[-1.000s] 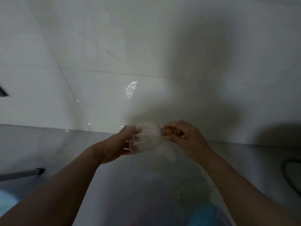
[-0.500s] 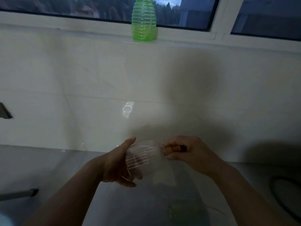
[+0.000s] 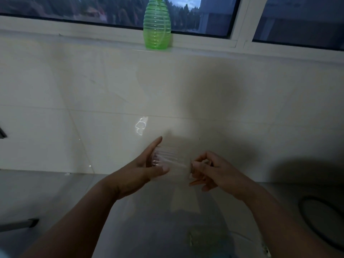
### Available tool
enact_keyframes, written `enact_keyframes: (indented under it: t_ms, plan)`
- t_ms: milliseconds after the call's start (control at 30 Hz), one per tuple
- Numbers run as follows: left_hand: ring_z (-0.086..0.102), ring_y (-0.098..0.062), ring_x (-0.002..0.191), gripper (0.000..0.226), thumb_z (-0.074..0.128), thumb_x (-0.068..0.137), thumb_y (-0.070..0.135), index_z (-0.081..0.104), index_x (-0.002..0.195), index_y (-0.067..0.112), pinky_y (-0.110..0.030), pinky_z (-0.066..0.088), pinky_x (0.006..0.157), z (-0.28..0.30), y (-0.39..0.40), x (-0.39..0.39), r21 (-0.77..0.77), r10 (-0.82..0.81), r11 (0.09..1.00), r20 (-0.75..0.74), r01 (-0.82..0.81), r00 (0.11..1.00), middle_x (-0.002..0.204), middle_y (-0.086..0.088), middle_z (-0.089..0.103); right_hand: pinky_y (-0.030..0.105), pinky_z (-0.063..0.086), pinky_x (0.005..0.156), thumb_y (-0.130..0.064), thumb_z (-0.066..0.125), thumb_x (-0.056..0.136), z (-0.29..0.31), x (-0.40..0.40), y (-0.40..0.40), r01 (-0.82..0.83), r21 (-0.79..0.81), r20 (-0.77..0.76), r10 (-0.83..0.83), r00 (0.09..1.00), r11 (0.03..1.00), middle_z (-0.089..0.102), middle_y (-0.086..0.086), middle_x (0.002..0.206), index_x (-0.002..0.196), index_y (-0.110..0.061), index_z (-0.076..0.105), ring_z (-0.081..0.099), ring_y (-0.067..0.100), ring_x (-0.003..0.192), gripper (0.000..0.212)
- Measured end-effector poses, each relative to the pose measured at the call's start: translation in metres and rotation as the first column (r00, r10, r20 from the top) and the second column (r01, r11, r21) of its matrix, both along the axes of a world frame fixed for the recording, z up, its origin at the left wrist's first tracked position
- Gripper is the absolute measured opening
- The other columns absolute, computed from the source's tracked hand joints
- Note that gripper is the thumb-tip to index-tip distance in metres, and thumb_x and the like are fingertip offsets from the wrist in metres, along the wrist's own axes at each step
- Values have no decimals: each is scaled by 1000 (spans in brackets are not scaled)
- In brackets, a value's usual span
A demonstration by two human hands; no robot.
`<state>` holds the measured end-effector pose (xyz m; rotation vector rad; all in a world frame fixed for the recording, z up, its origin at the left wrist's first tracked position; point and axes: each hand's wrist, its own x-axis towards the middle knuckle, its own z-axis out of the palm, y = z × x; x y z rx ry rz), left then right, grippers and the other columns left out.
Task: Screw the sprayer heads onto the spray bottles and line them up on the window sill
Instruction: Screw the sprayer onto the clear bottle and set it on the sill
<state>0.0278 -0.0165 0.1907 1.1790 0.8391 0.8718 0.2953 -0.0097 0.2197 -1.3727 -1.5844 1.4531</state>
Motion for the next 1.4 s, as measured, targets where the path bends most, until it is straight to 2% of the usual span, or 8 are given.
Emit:
enact_keyframes:
  t_ms: [133,267,400,600,767,1000,1200,1400]
  plan:
    - [58,-26,128,96,82,81,41,19,149,64,-41,60,88,2,-3,1,-52,21,998,-98,-27,995,150,6,43,35,61,71,-11,73,89,3,-2,-2,-64,38,47,62,997,997,65,18,113,115,-15,54,72,30,101,33]
    - [61,-12,126,79,80,86,22,38,140,61,-29,56,95,4,-6,-2,57,-27,998,-142,35,989,138,14,61,37,59,82,-14,70,91,3,0,-5,-84,38,113,79,990,996,68,14,110,108,-12,61,68,16,97,19]
    - [61,-12,126,98,84,81,10,29,149,54,-26,55,94,7,-5,-2,124,-5,992,-110,19,994,138,15,60,43,58,88,-26,60,98,4,-1,-9,-81,8,115,80,990,997,72,11,111,109,-10,68,69,13,102,21]
    - [63,-25,124,67,84,77,44,51,135,51,-55,51,104,13,-3,6,53,152,986,76,-156,986,141,3,58,49,59,81,-33,54,101,11,-10,-7,1,54,76,-5,997,999,74,1,84,88,-14,68,73,24,102,27]
    - [65,-26,122,80,83,77,37,43,146,41,-52,53,102,11,-7,8,-13,171,985,122,-170,978,141,-1,59,34,60,73,-15,77,86,10,-4,-7,8,86,16,-10,1000,996,71,4,97,108,-12,59,71,16,90,28]
    - [65,-29,122,68,79,81,26,50,142,32,-52,52,103,10,-7,8,-43,153,988,172,-147,973,137,-9,63,46,61,77,-36,62,96,15,-8,-10,33,43,84,-36,996,999,77,-6,83,99,-5,72,75,8,86,33]
    - [67,-27,118,59,77,82,25,55,136,31,-54,51,103,4,-9,13,-101,190,980,202,-173,961,134,-8,66,35,63,76,-11,72,89,16,-9,-9,36,76,-28,-34,999,996,68,19,104,109,-1,63,70,26,83,24]
    - [63,-32,123,79,91,68,22,50,132,44,-52,55,97,5,-12,28,6,128,991,163,-130,978,136,-7,60,41,61,63,-17,60,98,19,-2,0,189,238,-2,-194,981,953,70,1,66,76,-17,67,69,18,62,24]
